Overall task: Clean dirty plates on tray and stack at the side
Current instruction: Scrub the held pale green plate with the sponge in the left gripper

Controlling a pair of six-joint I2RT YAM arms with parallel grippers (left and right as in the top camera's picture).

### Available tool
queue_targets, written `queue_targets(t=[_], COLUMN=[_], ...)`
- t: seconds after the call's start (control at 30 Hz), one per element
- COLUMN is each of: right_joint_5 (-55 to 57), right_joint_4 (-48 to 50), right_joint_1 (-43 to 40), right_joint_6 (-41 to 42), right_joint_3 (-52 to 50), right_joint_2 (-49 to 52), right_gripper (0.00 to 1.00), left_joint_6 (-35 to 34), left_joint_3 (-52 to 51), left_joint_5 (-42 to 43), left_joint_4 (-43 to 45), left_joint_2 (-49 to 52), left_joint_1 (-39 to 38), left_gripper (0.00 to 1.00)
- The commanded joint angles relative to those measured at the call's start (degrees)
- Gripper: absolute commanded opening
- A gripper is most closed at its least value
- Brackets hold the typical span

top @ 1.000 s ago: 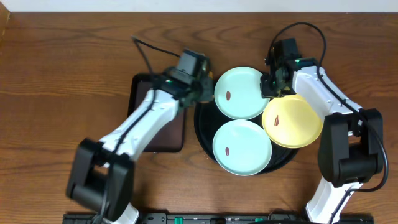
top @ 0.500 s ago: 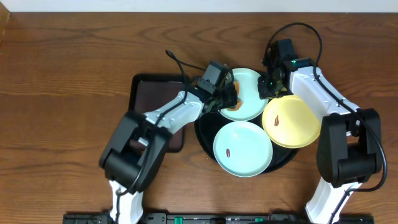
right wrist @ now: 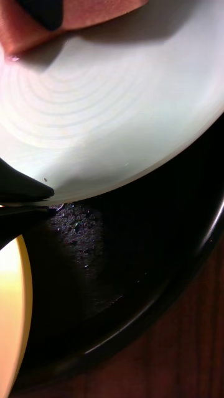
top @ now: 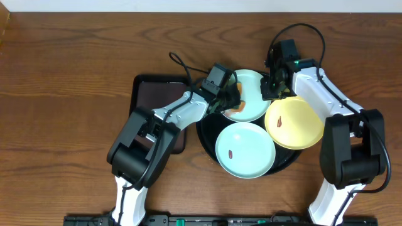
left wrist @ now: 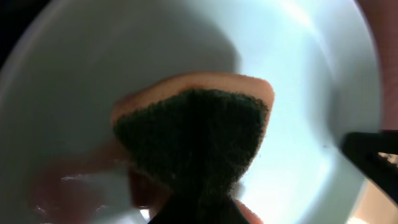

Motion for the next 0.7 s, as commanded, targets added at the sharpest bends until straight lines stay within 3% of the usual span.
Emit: queue_targets(t=[0.0,0.1,0.4,0.67], right_joint_5=[0.98,1.01,1.03,1.25], right_joint_4=[-0.79,-1.29,-2.08,-2.23], right_joint_1=[0.5,0.52,0.5,0.5], right_joint_6=[-1.22,-1.22,-1.22,-1.22], right_joint_3=[-0.28,-0.28,-0.28,-0.28], right_joint_2=[-0.96,-0.96,-0.96,-0.96], right_gripper=[0.01,0.01,0.01,0.01], left_joint_6=[7.13,8.11,13.79,15.5], left_joint_3=[-0.39,-0.35,3.65,11.58], left_joint_5=[-13.29,-20.52,-31.32,-32.85], left_joint_4=[-4.68,-8.02,-15.06,-23.43], left_joint_2=[2.16,2.16,2.16,2.14], left_joint_1=[0.55,0.44,0.44,0.44], left_gripper=[0.07,0.07,0.07,0.07])
